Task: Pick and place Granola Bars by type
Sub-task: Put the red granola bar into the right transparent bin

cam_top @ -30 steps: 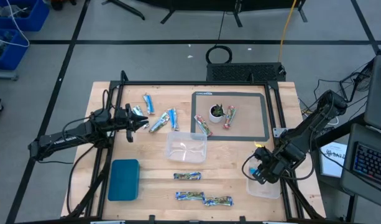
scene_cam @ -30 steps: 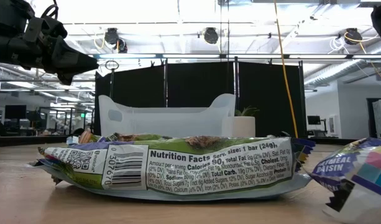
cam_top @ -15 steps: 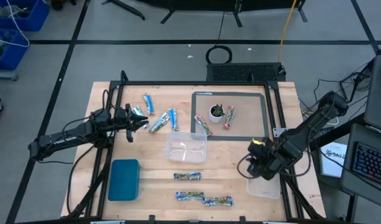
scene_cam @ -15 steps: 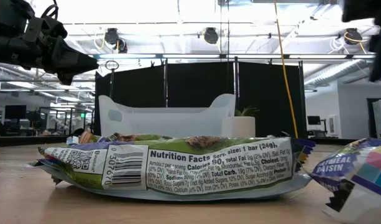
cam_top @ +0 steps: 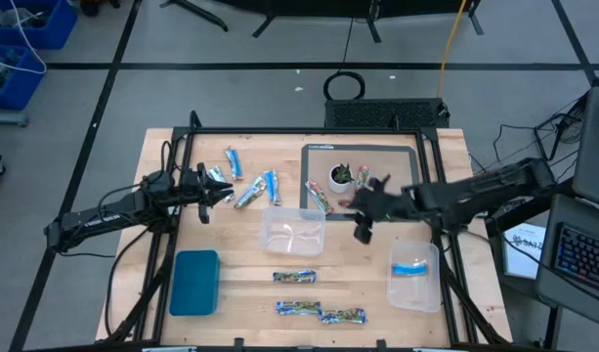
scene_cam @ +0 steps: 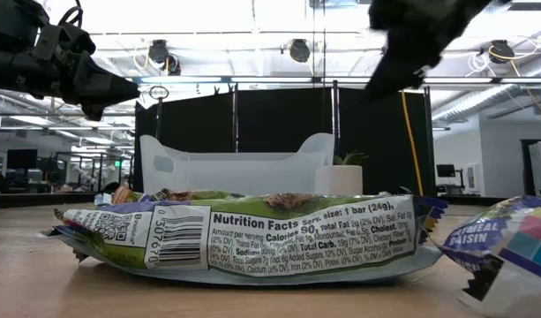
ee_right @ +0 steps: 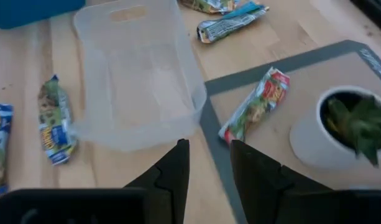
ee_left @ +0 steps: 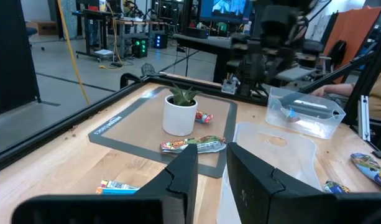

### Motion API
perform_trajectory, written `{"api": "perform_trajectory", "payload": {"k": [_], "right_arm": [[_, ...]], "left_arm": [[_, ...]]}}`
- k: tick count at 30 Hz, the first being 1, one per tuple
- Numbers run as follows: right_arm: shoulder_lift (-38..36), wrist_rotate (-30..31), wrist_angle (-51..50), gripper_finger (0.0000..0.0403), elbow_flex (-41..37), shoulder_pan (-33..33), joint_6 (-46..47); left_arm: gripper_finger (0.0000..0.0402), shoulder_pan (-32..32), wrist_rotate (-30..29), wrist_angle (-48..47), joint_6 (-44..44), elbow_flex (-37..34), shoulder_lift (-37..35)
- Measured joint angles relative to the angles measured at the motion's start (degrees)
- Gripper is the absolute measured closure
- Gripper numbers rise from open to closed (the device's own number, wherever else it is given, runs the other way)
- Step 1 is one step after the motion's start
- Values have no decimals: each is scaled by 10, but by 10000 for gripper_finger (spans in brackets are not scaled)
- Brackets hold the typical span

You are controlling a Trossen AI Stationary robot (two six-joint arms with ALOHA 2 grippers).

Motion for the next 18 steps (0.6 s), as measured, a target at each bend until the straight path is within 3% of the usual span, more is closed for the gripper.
{"api": "perform_trajectory", "payload": {"k": [4, 8, 18], "right_arm": [[48, -80, 50, 292, -6, -69, -60], [107, -114, 94, 291, -6, -101, -101], [203, -98, 140, 285, -6, -112, -149]], "left_arm": [[309, 0, 0, 0, 0, 0, 0], [309, 0, 0, 0, 0, 0, 0], [309, 0, 0, 0, 0, 0, 0]]}}
